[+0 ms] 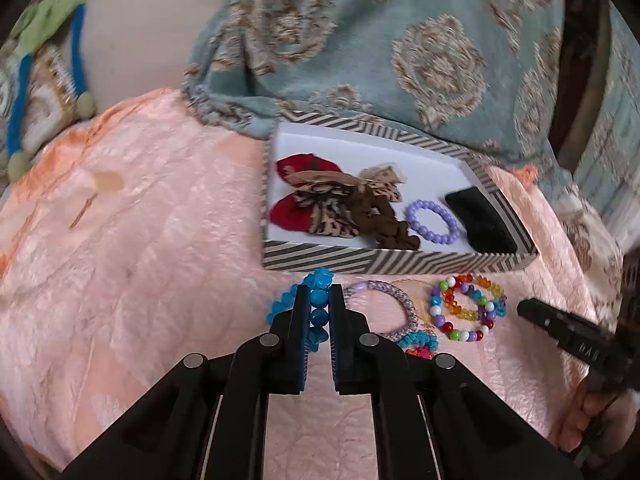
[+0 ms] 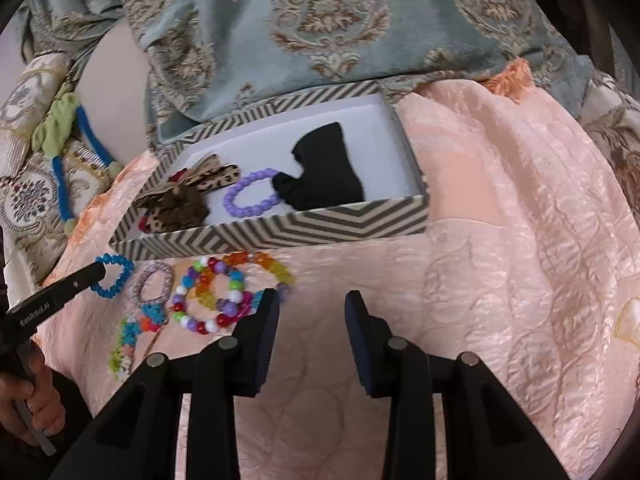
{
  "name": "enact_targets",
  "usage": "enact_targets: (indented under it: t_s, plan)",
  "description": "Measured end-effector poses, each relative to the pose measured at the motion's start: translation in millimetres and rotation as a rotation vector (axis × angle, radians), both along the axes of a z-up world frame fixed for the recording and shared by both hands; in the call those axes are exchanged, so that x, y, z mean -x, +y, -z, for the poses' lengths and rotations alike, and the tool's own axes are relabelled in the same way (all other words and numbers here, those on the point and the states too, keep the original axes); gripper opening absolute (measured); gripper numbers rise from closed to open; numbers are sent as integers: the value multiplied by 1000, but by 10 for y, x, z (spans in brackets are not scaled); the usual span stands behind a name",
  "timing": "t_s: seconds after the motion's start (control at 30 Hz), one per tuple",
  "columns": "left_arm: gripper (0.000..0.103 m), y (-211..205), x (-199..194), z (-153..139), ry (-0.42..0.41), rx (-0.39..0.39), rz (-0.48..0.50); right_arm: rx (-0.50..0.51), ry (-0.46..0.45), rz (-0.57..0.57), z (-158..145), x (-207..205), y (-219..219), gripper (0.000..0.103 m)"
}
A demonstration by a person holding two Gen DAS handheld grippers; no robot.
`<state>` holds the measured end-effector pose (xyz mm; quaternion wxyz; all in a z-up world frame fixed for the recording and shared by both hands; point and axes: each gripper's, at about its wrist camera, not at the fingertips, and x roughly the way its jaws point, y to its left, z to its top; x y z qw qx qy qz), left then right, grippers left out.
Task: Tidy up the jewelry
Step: 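Lower the left gripper onto the blue bead bracelet and grasp it, then lower the right gripper onto the rainbow bead bracelet and grasp it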
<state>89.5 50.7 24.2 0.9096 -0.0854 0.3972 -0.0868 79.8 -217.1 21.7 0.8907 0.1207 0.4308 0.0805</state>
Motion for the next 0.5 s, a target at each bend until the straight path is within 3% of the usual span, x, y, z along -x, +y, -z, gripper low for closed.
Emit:
enact_targets:
  t_s: [0.23, 0.3, 0.4, 0.5]
  plan:
    - [0, 58, -57, 106, 48, 37, -32, 26, -35, -43, -6, -212, 149, 34]
    - [0, 32, -56, 110, 47, 34, -20, 31, -19, -73, 22, -331, 214, 28]
    - [0, 2, -57, 110, 45, 27, -13, 110, 69, -132, 177, -442, 375, 23]
    - [0, -22, -66, 136, 53, 23, -11, 221, 66, -140, 143, -412, 504, 19]
